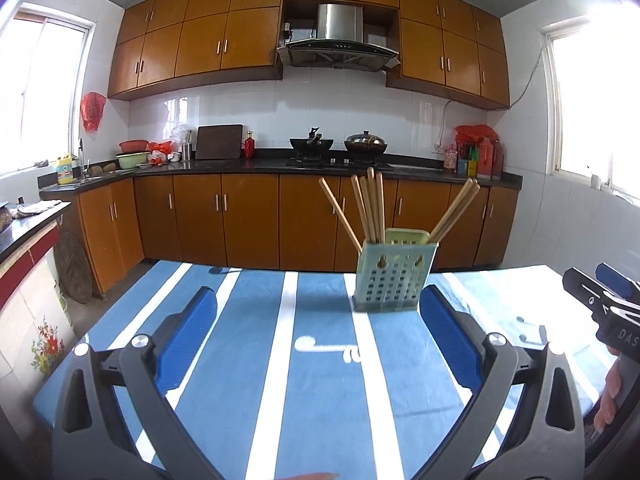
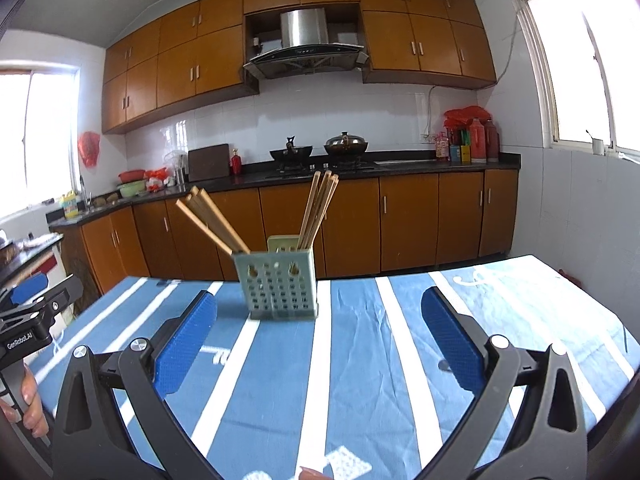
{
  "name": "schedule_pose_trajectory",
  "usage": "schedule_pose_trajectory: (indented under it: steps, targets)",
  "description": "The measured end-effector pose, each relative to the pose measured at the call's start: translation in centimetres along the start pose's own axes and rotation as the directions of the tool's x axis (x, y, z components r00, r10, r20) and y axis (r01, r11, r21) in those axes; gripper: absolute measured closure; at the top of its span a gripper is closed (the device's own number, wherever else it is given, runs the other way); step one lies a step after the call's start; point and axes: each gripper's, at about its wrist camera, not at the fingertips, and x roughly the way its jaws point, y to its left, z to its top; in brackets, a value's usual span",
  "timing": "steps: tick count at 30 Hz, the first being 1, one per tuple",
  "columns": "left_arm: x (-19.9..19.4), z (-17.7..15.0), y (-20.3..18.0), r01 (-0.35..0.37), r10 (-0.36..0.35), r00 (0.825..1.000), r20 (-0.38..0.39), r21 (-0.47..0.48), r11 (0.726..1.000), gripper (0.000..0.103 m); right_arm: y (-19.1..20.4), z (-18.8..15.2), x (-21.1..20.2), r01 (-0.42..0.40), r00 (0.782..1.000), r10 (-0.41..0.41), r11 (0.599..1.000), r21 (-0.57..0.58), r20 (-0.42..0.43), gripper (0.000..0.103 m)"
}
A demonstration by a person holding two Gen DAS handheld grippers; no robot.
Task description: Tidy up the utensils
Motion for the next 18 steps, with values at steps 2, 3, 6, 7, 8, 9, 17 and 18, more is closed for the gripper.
schedule_pose_trajectory:
  steps: [2, 3, 6, 7, 8, 9, 17, 18]
  targets:
    - [-0.4, -0.9, 0.0, 0.004, -0.004, 1.0, -0.006, -0.001, 1.0, 0.004, 0.3, -0.7, -0.3, -0.007, 1.0, 0.007, 1.0, -0.017, -0.005, 0.002]
    - [-0.5, -1.3, -0.1, 0.005, -0.005, 1.0, -0.007, -0.001, 1.0, 0.004, 0.5, -0.9, -0.4, -0.011, 1.0, 0.011, 1.0, -0.024, -0.012, 0.002]
    - [-1.0, -2.6, -0.4, -0.002, 0.002, 1.0, -0.001, 0.012, 1.0, 0.004, 0.9, -1.9, -0.5, -0.023, 0.999, 0.022, 0.999, -0.039, -0.034, 0.002]
    - [-1.0, -2.9, -0.5, -0.006, 0.006, 1.0, -0.001, 0.018, 1.0, 0.004, 0.9, -2.2, -0.4, -0.025, 0.999, 0.024, 0.999, -0.042, -0.042, 0.002]
    - [-1.0, -3.2, -0.6, -0.009, 0.009, 1.0, -0.003, 0.023, 1.0, 0.004, 0.9, -2.6, -0.3, -0.027, 0.998, 0.025, 0.999, -0.041, -0.053, 0.002]
    - [-1.0, -3.6, -0.6, -0.012, 0.012, 1.0, -0.006, 0.026, 1.0, 0.004, 0.9, -2.9, -0.2, -0.027, 0.998, 0.025, 0.999, -0.037, -0.063, 0.002]
    - [-0.2, -6.2, -0.4, -0.02, 0.021, 0.998, -0.067, 0.009, 1.0, 0.004, 0.4, -4.9, -0.2, -0.019, 0.993, 0.017, 1.0, -0.013, -0.115, 0.002]
    - [0.0, -6.3, -0.4, -0.02, 0.021, 0.997, -0.072, 0.008, 1.0, 0.004, 0.4, -5.1, -0.2, -0.017, 0.993, 0.015, 1.0, -0.012, -0.118, 0.002]
